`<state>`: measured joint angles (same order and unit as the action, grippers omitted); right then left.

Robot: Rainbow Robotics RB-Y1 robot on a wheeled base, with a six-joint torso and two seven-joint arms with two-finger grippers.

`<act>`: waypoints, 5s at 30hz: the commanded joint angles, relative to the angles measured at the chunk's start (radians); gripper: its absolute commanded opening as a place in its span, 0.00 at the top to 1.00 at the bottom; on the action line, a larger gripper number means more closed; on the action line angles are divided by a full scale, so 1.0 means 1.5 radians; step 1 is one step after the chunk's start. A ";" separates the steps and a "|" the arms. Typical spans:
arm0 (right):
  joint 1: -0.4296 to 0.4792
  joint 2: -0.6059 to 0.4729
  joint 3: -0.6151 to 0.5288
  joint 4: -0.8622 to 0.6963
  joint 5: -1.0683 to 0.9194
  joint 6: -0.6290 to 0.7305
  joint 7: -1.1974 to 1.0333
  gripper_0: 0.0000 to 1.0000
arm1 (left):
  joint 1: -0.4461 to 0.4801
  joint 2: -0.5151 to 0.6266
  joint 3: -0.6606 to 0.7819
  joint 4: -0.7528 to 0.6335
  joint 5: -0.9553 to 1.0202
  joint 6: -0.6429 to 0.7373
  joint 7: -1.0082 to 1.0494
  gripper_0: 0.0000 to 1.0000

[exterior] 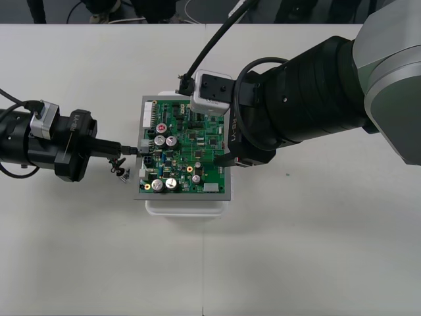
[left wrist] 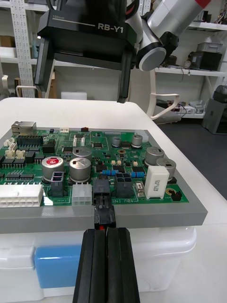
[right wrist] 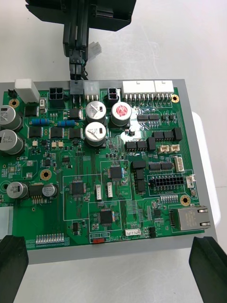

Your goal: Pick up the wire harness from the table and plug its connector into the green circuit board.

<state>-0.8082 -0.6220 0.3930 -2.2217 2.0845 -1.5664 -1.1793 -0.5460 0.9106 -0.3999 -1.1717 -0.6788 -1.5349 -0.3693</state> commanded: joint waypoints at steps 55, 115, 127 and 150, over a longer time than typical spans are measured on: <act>-0.053 0.060 0.038 0.035 0.038 -0.003 0.019 0.00 | -0.041 -0.024 -0.001 -0.004 -0.019 -0.024 0.012 1.00; -0.054 0.063 0.036 0.051 0.022 -0.003 0.019 0.00 | -0.043 -0.041 -0.002 -0.004 -0.030 -0.024 0.023 1.00; -0.054 0.063 0.027 0.053 -0.003 -0.003 -0.004 0.00 | -0.043 -0.052 -0.001 -0.004 -0.031 -0.024 0.023 1.00; -0.054 0.063 0.024 0.051 -0.016 -0.003 -0.010 0.00 | -0.043 -0.028 -0.001 -0.004 -0.029 -0.024 0.025 1.00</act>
<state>-0.8471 -0.5454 0.4398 -2.1396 2.0719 -1.5664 -1.1844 -0.5656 0.8613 -0.3999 -1.1675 -0.7195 -1.5349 -0.3690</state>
